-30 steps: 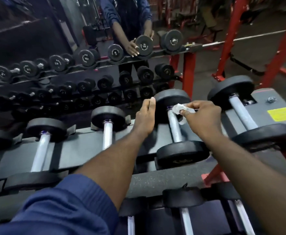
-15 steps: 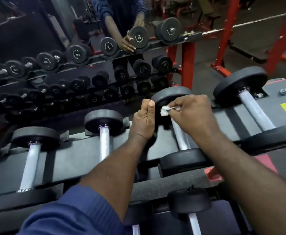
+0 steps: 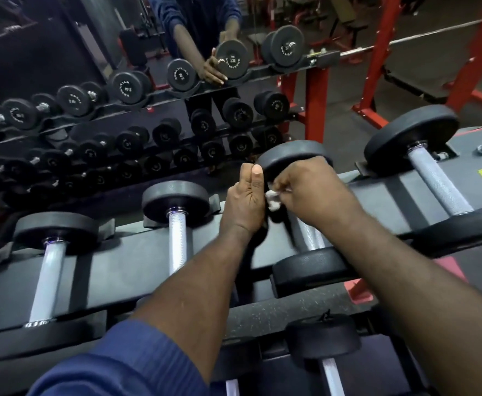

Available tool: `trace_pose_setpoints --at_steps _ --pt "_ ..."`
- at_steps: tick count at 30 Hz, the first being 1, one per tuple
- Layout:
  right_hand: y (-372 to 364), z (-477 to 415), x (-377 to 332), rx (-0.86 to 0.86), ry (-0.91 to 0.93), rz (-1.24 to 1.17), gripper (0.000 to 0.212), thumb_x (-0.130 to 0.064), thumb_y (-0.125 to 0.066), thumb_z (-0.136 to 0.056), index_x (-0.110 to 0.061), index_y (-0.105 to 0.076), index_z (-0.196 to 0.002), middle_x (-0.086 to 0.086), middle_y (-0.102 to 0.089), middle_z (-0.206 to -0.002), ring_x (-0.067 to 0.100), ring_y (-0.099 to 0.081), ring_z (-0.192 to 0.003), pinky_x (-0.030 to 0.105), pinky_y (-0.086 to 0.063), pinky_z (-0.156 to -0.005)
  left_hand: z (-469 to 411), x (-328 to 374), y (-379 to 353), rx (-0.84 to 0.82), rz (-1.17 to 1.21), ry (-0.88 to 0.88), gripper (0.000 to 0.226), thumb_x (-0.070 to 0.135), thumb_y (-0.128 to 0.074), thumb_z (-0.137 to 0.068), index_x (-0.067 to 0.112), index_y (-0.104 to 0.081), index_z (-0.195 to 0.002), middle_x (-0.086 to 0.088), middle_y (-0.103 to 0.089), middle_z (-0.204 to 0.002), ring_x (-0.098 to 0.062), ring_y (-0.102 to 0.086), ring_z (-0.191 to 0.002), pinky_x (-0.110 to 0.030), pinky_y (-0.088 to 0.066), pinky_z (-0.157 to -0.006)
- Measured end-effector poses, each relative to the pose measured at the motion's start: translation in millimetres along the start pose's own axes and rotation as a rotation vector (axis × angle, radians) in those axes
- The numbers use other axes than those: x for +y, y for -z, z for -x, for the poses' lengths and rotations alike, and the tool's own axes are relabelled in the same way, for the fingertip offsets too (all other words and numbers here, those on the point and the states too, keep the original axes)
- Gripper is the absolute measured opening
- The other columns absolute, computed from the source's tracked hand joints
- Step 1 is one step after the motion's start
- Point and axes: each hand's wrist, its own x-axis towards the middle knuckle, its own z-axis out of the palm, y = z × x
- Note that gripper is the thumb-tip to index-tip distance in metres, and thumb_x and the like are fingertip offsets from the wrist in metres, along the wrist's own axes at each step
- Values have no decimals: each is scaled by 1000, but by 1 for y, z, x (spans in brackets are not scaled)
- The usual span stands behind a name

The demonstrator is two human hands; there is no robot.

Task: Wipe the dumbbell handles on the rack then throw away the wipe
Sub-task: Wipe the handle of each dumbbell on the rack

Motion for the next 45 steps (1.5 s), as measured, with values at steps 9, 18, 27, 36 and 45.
trace_pose_setpoints --at_steps 9,18,27,36,45 --pt "17 17 21 354 -300 -218 6 -22 -83 -71 -22 -78 -73 -8 -73 -77 11 -69 -70 31 -60 -76 1 3 0 27 -32 -20 43 62 -20 -105 26 -44 -106 3 -47 -59 -15 -53 -58 -28 -36 -56" --pt "13 16 33 233 -405 -233 2 -21 -80 -77 -22 -80 -77 -8 -72 -68 6 -67 -65 23 -58 -75 -1 1 -2 50 -42 -15 43 56 -22 -109 21 -46 -111 5 -42 -57 -14 -49 -53 -29 -36 -54" --pt "14 17 29 251 -360 -290 8 -31 -75 -76 -31 -78 -84 -12 -73 -81 9 -69 -78 26 -59 -75 3 6 -3 78 -51 -2 43 60 -19 -106 26 -46 -109 5 -42 -58 -7 -49 -52 -13 -34 -50" --pt "7 11 23 318 -193 -283 19 -31 -86 -70 -29 -78 -87 -12 -70 -80 3 -66 -73 11 -49 -63 0 -3 -9 136 -58 23 47 60 -20 -108 25 -51 -111 1 -42 -58 -8 -44 -50 -22 -38 -50" --pt "3 14 48 286 -498 -573 31 -43 -91 -71 -21 -70 -69 -11 -67 -64 -10 -55 -46 4 -33 -42 3 4 -7 168 -27 38 64 77 -17 -94 26 -56 -96 5 -42 -54 -6 -47 -52 -19 -38 -52"
